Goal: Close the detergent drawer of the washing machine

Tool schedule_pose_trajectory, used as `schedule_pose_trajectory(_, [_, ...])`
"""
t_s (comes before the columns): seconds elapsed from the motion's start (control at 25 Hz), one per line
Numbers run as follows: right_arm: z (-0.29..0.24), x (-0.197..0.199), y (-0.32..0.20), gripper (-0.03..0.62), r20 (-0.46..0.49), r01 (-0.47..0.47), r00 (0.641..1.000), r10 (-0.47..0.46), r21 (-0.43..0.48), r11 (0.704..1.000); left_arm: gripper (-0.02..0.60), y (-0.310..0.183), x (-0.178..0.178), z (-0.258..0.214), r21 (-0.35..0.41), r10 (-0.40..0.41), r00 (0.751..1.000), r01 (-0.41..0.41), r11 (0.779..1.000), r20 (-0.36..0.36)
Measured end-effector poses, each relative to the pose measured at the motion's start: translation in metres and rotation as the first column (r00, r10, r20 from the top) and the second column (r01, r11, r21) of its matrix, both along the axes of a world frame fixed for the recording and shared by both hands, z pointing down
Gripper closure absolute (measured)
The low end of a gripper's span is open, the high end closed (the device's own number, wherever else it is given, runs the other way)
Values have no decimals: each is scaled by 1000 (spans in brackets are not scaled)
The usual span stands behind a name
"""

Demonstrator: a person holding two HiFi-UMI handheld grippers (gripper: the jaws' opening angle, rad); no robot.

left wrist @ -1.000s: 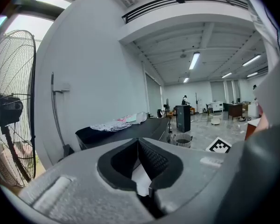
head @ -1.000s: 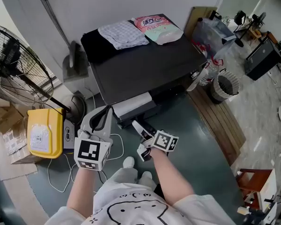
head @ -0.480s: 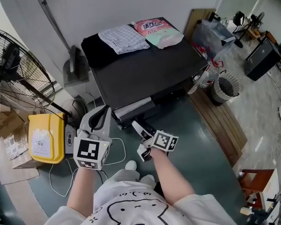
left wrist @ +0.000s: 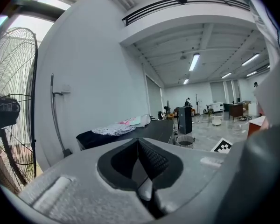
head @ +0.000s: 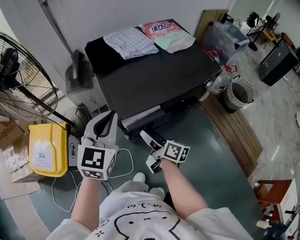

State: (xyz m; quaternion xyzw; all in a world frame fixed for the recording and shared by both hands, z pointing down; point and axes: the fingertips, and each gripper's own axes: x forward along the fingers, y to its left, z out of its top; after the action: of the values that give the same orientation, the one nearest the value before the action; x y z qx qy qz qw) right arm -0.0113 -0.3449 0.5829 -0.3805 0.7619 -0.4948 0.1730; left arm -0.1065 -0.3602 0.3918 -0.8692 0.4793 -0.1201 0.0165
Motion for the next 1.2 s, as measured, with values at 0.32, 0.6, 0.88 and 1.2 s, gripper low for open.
schedule_pose_trajectory(0.32, [-3,-4,-9,307,-3,0,1000,-1,-16,1000,565,-6,1,-1,-3,11,1000,-11,1000,3])
schedule_pose_trajectory(0.6, [-1,-10,-21,307,-14,17,1000,-18,-29,999,565,-13,-4,0,1,2,1000,-2,1000,8])
schedule_pose_trajectory(0.88, [-2,-13,-32,307,-19,21,1000,-22,-36,999,565,-19,-2,-2,12,-4,1000,3,1000,11])
schedule_pose_trajectory(1.2, [-1,-15,-34,303,-25,11,1000,-11,-21,1000,565,-25,-2,2,4,-4,1000,4,1000,19])
